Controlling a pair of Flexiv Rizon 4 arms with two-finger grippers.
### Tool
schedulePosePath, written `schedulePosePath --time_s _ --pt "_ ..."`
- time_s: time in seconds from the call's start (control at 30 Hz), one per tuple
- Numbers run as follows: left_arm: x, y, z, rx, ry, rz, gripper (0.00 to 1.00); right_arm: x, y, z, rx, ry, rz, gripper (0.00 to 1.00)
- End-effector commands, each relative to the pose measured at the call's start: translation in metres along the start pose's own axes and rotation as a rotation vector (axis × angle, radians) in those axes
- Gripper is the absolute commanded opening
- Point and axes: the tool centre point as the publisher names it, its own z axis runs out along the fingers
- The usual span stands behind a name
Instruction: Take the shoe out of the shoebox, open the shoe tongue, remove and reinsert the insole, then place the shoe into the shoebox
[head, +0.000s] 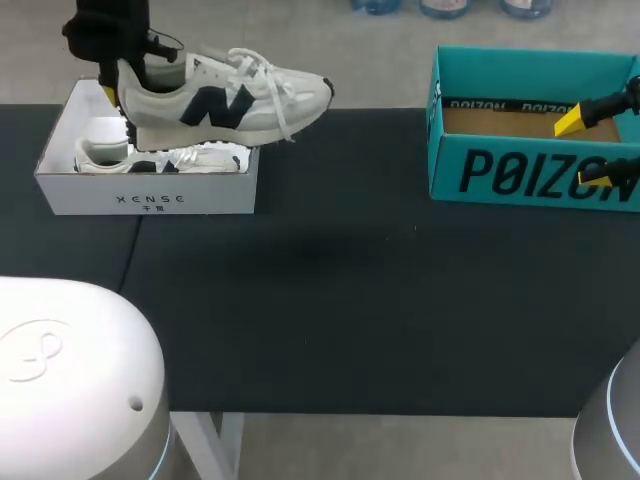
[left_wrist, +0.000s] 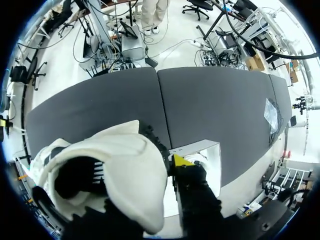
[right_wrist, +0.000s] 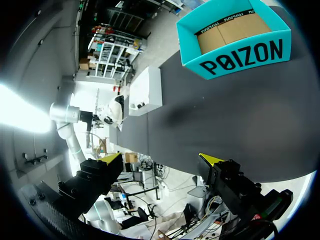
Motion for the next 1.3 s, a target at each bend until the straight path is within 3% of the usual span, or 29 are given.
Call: schedulePosePath --time_s 0.03,0.37,0.6,1.3 --pt "0.039 0.011 0.008 -0.017 -0.01 0.007 0.0 0.0 0.0 0.001 -0.001 -0.002 0.002 1.0" --pt "0.107 0.068 0.02 0.004 0.038 0.024 0.0 0.0 0.0 0.001 -0.001 -0.002 0.002 1.0" --pt "0.142 0.106 0.032 0.004 0.022 0.075 0.0 0.0 0.0 0.001 -0.001 -0.002 0.002 1.0" --pt "0.142 0.106 0.032 0.004 0.022 0.075 0.0 0.0 0.0 0.001 -0.001 -0.002 0.002 1.0"
